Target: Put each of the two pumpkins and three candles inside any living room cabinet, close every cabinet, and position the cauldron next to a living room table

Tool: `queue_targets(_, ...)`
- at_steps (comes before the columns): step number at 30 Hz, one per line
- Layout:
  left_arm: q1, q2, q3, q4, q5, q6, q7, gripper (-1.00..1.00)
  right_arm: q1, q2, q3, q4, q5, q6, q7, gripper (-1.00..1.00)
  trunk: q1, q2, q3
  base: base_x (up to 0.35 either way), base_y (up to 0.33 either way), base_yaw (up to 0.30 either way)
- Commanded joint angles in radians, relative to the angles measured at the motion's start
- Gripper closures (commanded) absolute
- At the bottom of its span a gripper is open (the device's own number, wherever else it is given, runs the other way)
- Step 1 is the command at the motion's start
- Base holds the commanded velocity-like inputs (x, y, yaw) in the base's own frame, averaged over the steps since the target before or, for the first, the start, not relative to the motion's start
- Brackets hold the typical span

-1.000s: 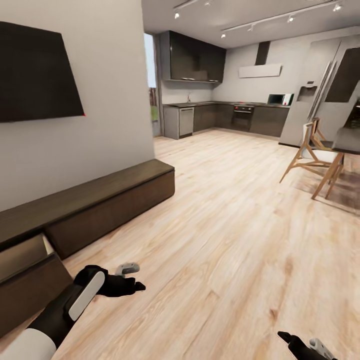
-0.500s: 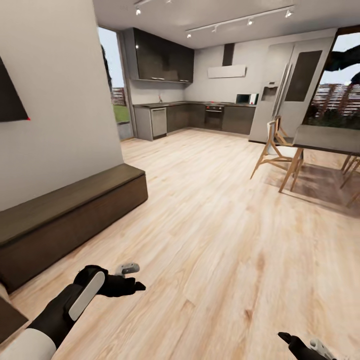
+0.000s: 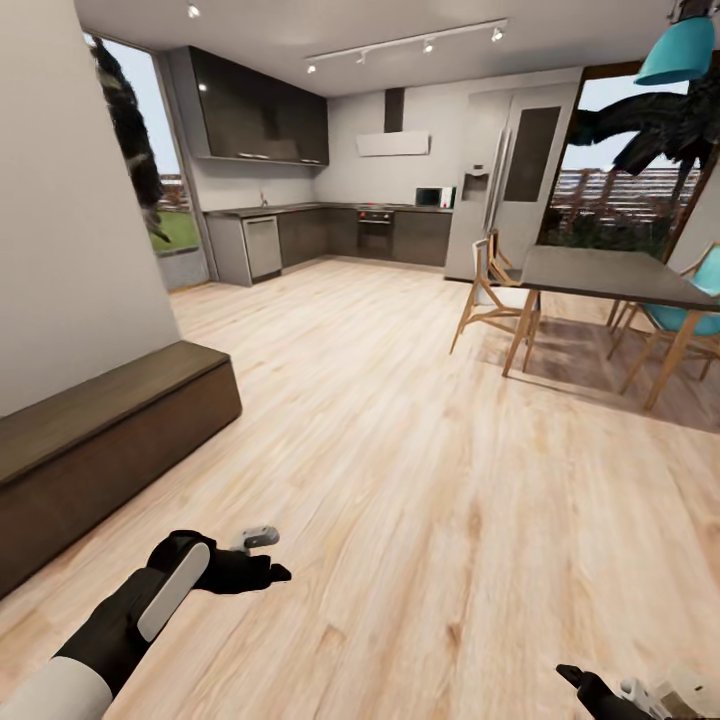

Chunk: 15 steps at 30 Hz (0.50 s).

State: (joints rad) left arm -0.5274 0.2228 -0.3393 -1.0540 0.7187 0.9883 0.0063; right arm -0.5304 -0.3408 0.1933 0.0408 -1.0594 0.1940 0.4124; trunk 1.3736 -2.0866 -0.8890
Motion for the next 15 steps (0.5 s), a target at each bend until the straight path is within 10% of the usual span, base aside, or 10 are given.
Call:
queue_targets(1,0.0,0.001,-0.002,-0.001,0.001,0.003,0.001,-1.0,-0.002,0.0,0.009,0.004,-0.011,0.004,0.006,-1.0,0.0,0.0,-0.001,0.182,-0.158,-0.3)
queue_targets(15,-0.001,0.002,-0.002,-0.001,0.001,0.003,-0.002,-1.0,-0.002,0.0,0.009,0.004,-0.011,0.004,0.005,-1.0,0.0,0.0,-0.001,0.183,-0.164,-0.3)
